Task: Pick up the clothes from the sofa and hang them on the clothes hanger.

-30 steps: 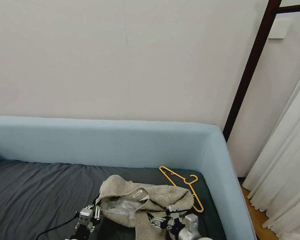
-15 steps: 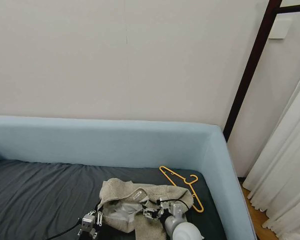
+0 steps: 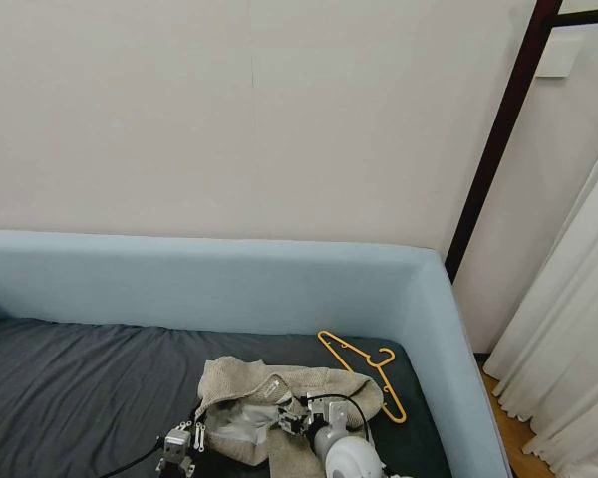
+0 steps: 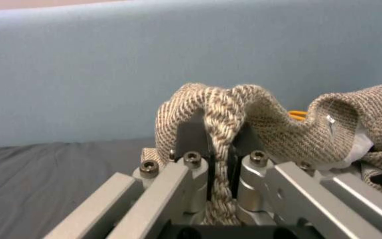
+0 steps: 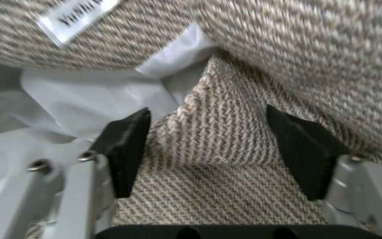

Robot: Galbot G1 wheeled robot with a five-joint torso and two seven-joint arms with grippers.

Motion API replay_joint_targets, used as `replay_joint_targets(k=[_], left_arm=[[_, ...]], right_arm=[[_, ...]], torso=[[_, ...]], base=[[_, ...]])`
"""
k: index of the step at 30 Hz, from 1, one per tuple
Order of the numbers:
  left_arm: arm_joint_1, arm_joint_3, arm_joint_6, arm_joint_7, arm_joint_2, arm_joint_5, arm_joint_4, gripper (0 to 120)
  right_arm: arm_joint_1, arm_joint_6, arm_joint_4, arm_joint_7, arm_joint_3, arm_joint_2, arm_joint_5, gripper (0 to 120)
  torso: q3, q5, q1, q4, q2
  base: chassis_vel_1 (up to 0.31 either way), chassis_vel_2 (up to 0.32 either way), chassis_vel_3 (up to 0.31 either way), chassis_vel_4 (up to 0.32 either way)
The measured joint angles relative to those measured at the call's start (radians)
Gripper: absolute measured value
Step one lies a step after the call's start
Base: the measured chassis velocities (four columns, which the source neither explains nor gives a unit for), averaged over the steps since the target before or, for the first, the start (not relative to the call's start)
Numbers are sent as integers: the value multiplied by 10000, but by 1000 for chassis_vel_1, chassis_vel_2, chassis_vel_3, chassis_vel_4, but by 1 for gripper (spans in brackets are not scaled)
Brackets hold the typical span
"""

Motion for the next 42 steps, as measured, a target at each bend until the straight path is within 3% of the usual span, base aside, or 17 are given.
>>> replay_joint_targets(k=[6, 18, 28, 36, 42], left_arm=[[58, -10, -52, 0, -87, 8, 26, 1], [100, -93, -81, -17, -80, 25, 71, 1], [185, -451, 107, -47, 566, -483, -533, 1], [230, -895, 513, -162, 1630, -1232, -1486, 1], [453, -1189, 723, -301, 2126, -1521, -2213, 1]], right_arm=[[-26, 189, -236, -41, 118, 101, -112, 41], [-286, 685, 11, -243, 184, -298, -886, 3], [-1069, 1298, 2093, -998, 792, -1858, -1538, 2], [-1833, 2341, 4066, -2852, 1807, -3572, -2762, 2], [-1992, 2477, 4801, -2929, 2500, -4028, -2638, 2]], torso=[[0, 0, 0, 1, -1], [0, 0, 0, 0, 0], [0, 1, 0, -1, 0], [0, 1, 0, -2, 0], [0, 1, 0, 5, 0]], base=[[0, 0, 0, 0], [0, 0, 0, 0], [0, 0, 0, 0], [0, 0, 0, 0], [0, 0, 0, 0]])
